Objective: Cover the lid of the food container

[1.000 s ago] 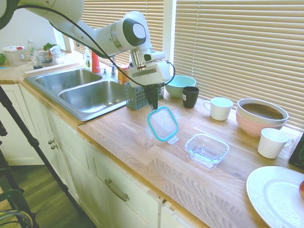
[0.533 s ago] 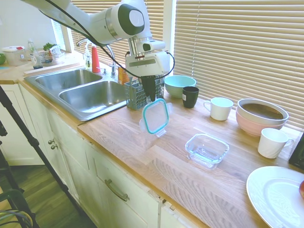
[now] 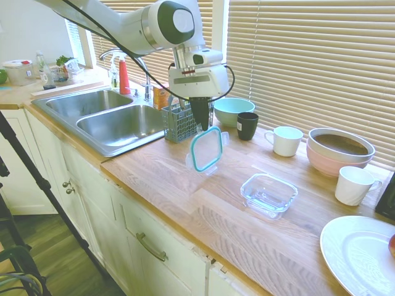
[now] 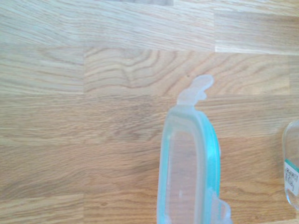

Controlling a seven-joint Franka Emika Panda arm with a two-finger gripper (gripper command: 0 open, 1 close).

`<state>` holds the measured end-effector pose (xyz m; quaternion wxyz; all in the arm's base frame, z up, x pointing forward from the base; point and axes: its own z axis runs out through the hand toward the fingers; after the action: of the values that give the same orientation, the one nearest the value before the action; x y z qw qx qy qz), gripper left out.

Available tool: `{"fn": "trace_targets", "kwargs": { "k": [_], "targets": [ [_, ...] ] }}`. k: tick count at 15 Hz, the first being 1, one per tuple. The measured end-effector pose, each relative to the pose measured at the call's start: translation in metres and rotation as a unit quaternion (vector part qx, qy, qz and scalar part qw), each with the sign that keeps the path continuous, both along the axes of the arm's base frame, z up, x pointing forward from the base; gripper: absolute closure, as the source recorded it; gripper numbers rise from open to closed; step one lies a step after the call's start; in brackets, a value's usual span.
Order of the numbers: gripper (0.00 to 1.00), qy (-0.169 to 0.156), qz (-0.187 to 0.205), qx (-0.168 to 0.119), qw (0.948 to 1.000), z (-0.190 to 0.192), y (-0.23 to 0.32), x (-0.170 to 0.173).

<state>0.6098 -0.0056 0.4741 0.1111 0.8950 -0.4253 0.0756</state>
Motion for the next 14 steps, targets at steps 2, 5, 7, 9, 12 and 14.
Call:
{"fn": "trace_targets", "kwargs": {
  "k": [2,5,7,9,12,14],
  "targets": [
    [1.00,0.002,-0.004,0.006,1.0000,0.002,-0.019,-0.001],
    [1.00,0.002,-0.006,0.012,0.9999,0.007,-0.039,-0.004],
    [1.00,0.002,-0.009,0.019,0.9998,0.010,-0.052,-0.006],
    [1.00,0.001,-0.012,0.026,0.9996,0.014,-0.068,-0.009],
    [1.00,0.000,-0.013,0.032,0.9994,0.019,-0.086,-0.012],
    [1.00,-0.001,-0.015,0.033,0.9993,0.020,-0.092,-0.014]
  ]
}}
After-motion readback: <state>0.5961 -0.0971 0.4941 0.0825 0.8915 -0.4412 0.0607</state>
